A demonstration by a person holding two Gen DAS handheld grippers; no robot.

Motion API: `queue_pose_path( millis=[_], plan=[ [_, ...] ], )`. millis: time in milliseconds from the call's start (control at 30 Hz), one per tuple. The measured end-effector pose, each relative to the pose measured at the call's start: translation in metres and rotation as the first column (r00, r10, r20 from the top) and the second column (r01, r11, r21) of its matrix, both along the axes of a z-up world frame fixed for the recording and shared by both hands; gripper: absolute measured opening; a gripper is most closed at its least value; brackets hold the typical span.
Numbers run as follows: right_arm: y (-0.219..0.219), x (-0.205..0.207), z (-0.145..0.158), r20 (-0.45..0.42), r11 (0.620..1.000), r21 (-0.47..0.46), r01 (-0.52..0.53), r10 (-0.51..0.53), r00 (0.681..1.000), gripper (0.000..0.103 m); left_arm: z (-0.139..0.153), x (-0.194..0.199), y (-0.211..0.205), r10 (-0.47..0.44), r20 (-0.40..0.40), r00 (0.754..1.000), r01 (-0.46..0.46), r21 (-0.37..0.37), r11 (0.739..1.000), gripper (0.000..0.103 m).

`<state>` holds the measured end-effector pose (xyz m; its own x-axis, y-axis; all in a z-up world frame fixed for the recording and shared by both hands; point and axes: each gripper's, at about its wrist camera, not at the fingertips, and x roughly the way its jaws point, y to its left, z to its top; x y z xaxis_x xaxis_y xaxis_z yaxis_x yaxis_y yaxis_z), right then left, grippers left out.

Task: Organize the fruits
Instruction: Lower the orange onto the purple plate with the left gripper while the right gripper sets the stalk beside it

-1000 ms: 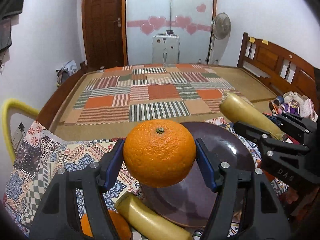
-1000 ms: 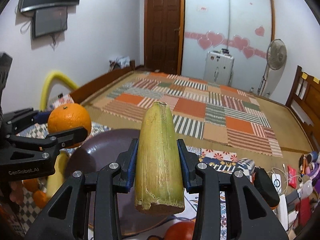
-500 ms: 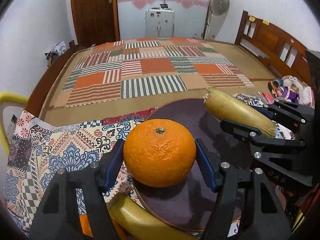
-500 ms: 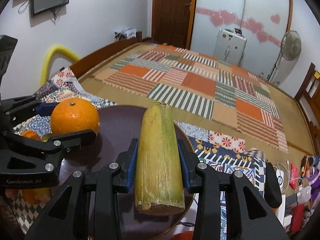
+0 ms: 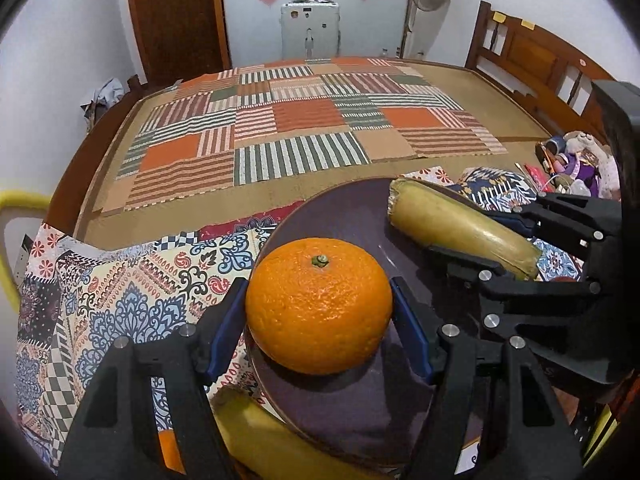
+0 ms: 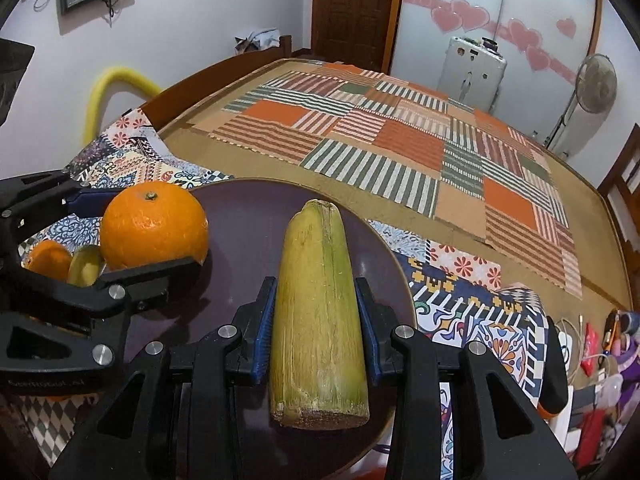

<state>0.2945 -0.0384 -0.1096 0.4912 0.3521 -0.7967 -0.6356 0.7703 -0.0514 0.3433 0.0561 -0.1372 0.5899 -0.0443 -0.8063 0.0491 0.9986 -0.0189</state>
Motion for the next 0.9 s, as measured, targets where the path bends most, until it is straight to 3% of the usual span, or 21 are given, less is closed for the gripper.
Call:
queue_pose_path(
  millis=[167,233,400,733,900],
  plan=[
    [-0.002,-0.002,0.0,0.011,1.0,-0.002,0.0,0.0,1.0,0.035,0.001,0.0,0.002,0.001,-0.001,1.0,-0.001,-0.023,1.0,0.071],
    [-0.005,-0.003,0.003,0.018,1.0,0.012,0.002,-0.002,1.0,0.043,0.005,-0.002,0.004,0.01,0.024,1.0,-0.009,-0.026,1.0,0.074],
    [-0.011,-0.014,0.014,0.081,1.0,0.023,0.017,-0.019,0.997,0.045,0.017,-0.016,0.005,0.009,0.063,0.998,-0.006,-0.037,0.999,0.075],
    [-0.023,-0.055,0.046,0.207,0.998,0.069,0.006,-0.021,0.978,0.045,0.066,-0.075,0.008,0.026,0.224,0.974,-0.028,0.006,1.0,0.081],
    [-0.032,-0.071,0.059,0.22,0.992,0.123,0.003,-0.03,0.975,0.046,0.085,-0.107,0.013,0.052,0.292,0.955,-0.063,0.028,0.998,0.087]
  ],
)
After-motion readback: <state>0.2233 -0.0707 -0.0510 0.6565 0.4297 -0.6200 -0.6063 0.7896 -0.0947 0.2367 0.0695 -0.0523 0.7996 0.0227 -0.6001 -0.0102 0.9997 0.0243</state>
